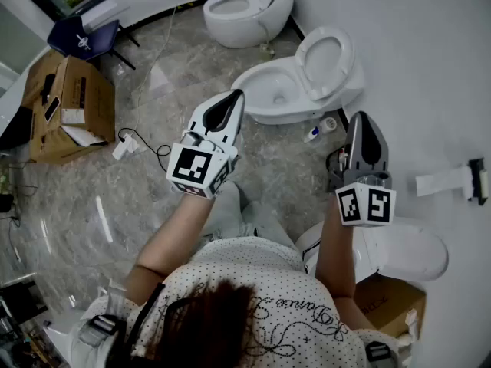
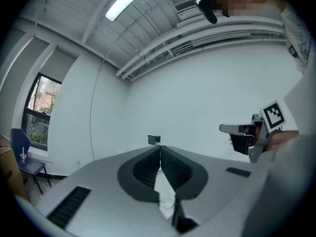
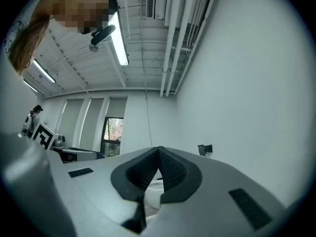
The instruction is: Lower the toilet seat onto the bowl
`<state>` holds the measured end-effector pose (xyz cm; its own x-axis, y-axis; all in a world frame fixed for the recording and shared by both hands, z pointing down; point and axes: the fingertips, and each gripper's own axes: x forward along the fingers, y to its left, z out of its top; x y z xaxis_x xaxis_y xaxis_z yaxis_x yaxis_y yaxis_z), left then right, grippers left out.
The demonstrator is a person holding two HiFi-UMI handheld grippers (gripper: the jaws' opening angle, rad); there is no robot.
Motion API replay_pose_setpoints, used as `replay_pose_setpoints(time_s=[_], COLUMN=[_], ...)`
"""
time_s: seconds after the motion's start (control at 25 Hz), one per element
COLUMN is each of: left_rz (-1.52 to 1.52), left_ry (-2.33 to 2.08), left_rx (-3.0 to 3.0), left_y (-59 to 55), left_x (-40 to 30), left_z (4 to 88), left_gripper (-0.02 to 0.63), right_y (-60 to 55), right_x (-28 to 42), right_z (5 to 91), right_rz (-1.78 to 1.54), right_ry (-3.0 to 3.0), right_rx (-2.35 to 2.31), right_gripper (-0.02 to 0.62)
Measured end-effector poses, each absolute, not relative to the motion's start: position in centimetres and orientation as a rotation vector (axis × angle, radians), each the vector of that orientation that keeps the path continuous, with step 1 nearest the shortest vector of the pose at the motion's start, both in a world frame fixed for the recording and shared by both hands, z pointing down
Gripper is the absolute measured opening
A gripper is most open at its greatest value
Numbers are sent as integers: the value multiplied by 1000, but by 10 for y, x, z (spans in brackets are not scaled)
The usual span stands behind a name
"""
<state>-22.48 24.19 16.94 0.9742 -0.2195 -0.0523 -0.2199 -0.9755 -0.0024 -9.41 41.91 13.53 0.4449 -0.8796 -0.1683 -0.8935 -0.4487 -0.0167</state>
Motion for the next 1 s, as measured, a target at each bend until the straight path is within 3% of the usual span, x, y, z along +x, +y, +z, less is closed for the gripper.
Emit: replay_pose_setpoints(time_s=[0.56,0.6,0.64,0.68,0.76,1.0], left_rz=[87,83,78,72,56,26], left_ry=[290,285,285,291,316,316], left_rx=[-3137,-3140,-3143,-3144,-3139,-3134], left_y=[257,257,257,257,255,239], left_x=[-209,-206,-203,-201,-197,-178], left_z=[164,164,165,165,166,167], left_gripper=[8,9,11,40,115,288], right_y=[431,428,425,422,417,392], right_x=[-86,-86,-85,-84,-80,-70], right_z=[135,136,138,140,144,143], right_rz=[193,184,170,152,133,162], right_ry=[1591,1606,1623,1639,1658,1727], right_rx=[-2522,-2517,-2512,-2507,-2507,-2479], right_gripper=[14,32,106,185,260,345])
